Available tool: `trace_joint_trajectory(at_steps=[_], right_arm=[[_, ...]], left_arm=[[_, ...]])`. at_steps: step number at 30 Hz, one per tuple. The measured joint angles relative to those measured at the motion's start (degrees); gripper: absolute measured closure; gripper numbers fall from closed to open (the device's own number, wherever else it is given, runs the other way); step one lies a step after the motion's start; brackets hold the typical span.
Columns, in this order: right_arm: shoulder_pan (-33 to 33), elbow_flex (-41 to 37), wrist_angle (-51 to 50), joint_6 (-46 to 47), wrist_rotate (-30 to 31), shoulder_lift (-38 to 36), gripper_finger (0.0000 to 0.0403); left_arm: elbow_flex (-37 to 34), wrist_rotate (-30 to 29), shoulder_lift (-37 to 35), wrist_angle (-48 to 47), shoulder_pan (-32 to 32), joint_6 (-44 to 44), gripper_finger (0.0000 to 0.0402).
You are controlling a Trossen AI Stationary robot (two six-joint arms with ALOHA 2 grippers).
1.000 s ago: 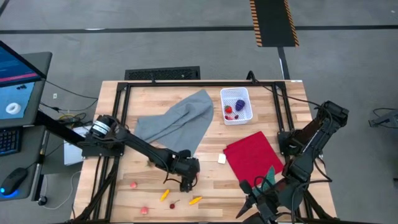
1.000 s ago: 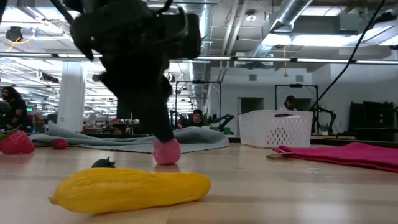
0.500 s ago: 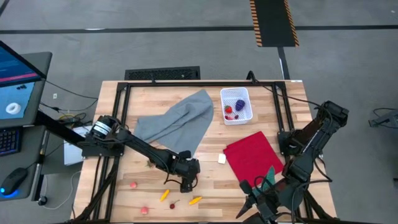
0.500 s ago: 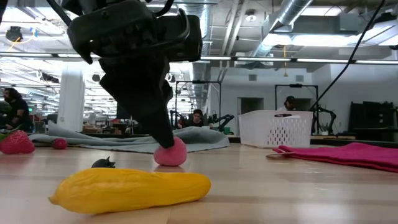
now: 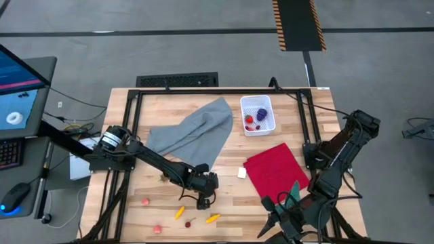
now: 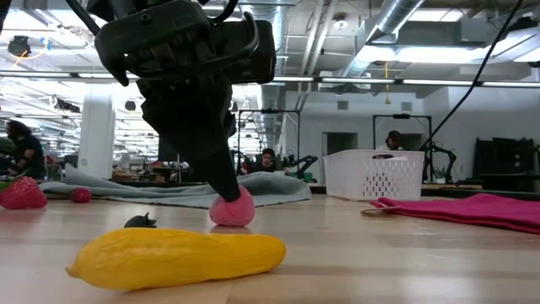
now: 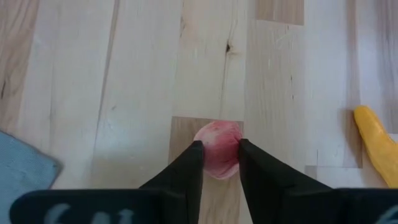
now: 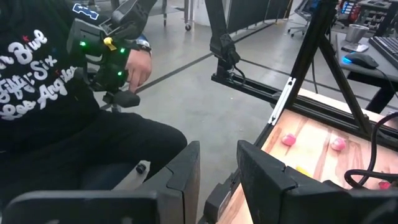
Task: Pick and placing Produce into tupperware
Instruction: Put the pink peach into the white bin
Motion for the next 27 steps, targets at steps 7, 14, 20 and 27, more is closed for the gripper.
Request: trace_joint_trajectory(at_steps=[7,14,20,27], right_arm=[[0.0,0.0,0.0,0.02,0.0,0.0,0.0275],[0.0,-0.02,0.0,0.06,0.0,0.0,0.0275],[0.0,-0.02,-0.33,1.49,0.02,0.02,0.0275],[0.11,-0.02,-0.44,1.48,0.04,0.02,0.0274]], left_arm=[[-0.03,-1.31,-0.11,0.19,-0.02,1.26,0.0328],[3.31,-1.45,-0.14,-0.46,0.0,4.8,0.0331],[7.78,-1.87,-0.16,-2.02,-0.02,9.28,0.0331],[10.6,-2.14,-4.48,-2.0,-1.1,13.1,0.0332]])
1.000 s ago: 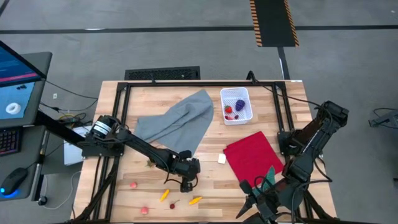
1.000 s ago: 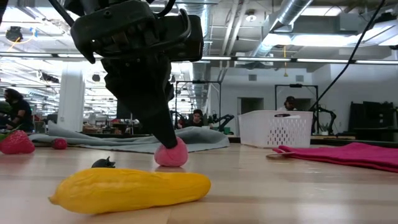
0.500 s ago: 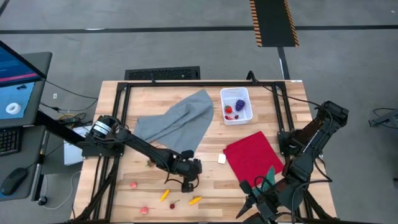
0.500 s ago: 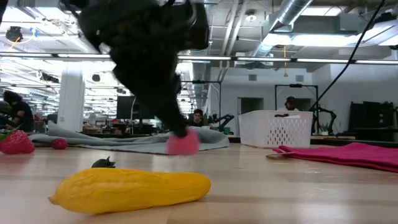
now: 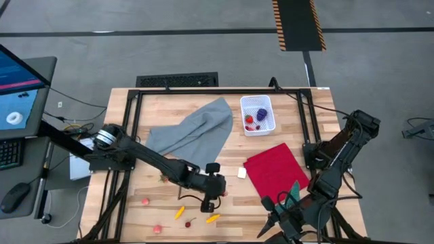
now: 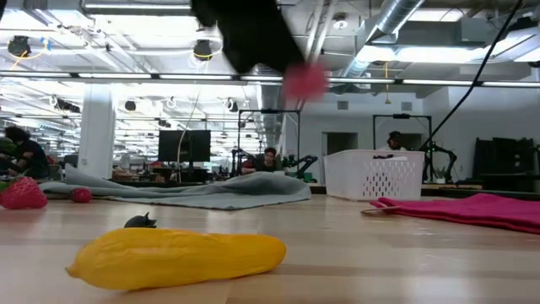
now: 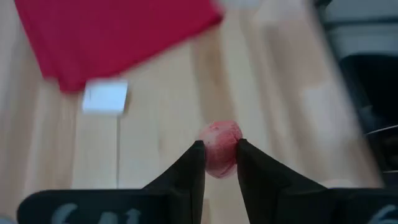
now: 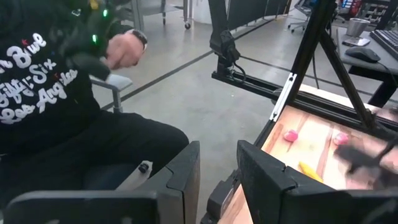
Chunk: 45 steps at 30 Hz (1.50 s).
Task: Pick and placing Produce into tupperware
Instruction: Put the pink peach into the white bin
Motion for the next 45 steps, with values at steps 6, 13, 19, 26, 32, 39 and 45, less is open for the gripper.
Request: trace_joint_trajectory(at_steps=[6,13,19,26,32,39,45], right_arm=[[0.18,0.0,0.02,0.02,0.0,0.0,0.0274],[0.24,0.0,0.22,0.02,0.02,0.0,0.0274],[0.24,0.0,0.22,0.02,0.04,0.0,0.0274],[0.24,0.0,0.11,0.36,0.04,0.0,0.0274],[0.24,-0.1,0.5,1.49,0.09,0.96,0.0274],[0.24,-0.04,0.85,1.61,0.11,0.9,0.0274],[0.24,-0.04,0.75,1.2,0.11,0.9,0.0274]], left_arm=[[0.0,-4.27,-10.81,2.26,-2.39,3.49,0.0332],[0.09,-8.76,-22.93,2.89,-5.33,7.35,0.0332],[-0.63,-11.75,-30.94,4.38,-4.6,10.24,0.0332],[-0.66,-11.66,-37.5,3.35,3.68,10.04,0.0332],[-0.66,-9.55,-40.64,3.6,13.69,7.99,0.0332],[-0.66,-0.1,-39.04,7.42,25.32,5.79,0.0332],[-0.22,11.54,-32.37,13.11,34.32,2.99,0.0332]])
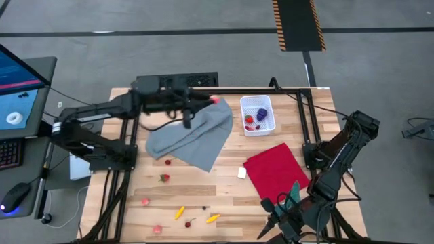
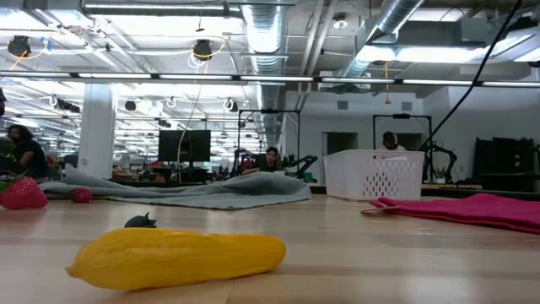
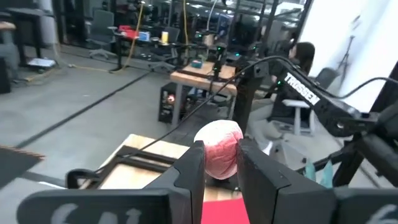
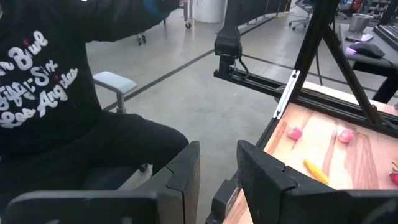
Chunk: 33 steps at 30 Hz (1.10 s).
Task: Pick and placing Produce into tupperware
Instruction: Put the pink peach into the white bin
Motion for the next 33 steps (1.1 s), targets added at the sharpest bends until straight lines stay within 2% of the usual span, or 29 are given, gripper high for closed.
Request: trace_joint_trajectory(at_steps=[6,11,15,19,27,33], right_arm=[[-0.09,0.0,-0.31,-0.24,0.0,0.0,0.0274],[-0.09,0.0,-0.42,-0.24,0.0,-0.02,0.0274],[-0.09,0.0,-0.77,-0.19,0.0,-0.02,0.0274],[-0.09,0.0,-0.84,0.24,0.0,-0.04,0.0274],[-0.07,0.0,-1.23,0.31,0.0,-0.07,0.0274],[-0.07,0.03,-1.65,1.11,0.0,-0.09,0.0274]], left_arm=[[0.07,8.63,9.28,8.68,5.43,-3.75,0.0332],[0.09,12.33,17.28,15.93,7.73,-6.53,0.0332],[0.14,12.36,22.41,19.38,8.91,-6.89,0.0332],[2.01,12.3,27.86,18.48,9.39,-7.9,0.0332],[8.99,11.36,40.22,17.66,9.31,-10.05,0.0332],[15.13,8.94,48.17,13.45,9.38,-11.98,0.0332]])
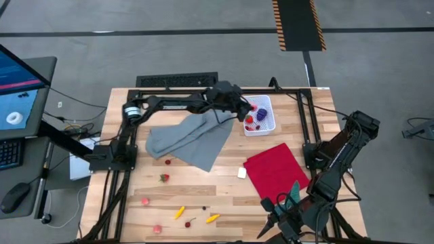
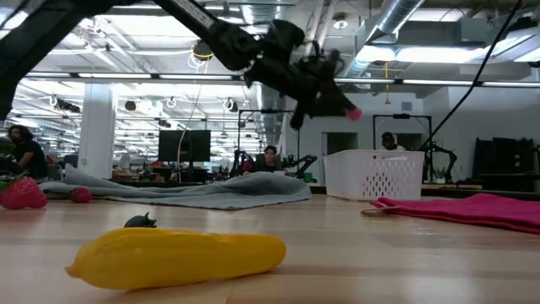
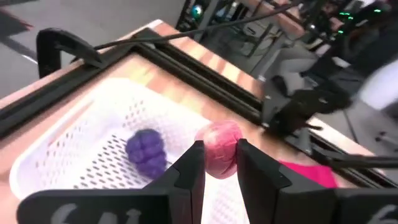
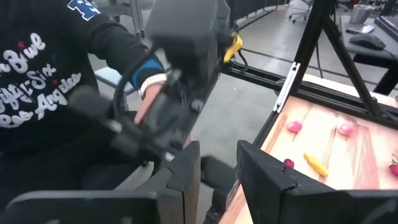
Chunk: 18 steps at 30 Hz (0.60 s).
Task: Pick and placing Produce into tupperware
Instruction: Put the pink peach into the white bin
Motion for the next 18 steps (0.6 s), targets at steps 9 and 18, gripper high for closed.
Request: trace_joint_trajectory(at_steps=[9,18], right_arm=[[0.46,0.02,-0.4,0.68,-0.02,0.0,0.0274],[0.45,0.02,-0.32,0.7,-0.01,0.0,0.0274]], left_arm=[[8.76,3.41,9.11,-10.96,1.79,-14.86,0.0332],[12.3,2.86,11.01,-16.45,1.78,-14.05,0.0283]])
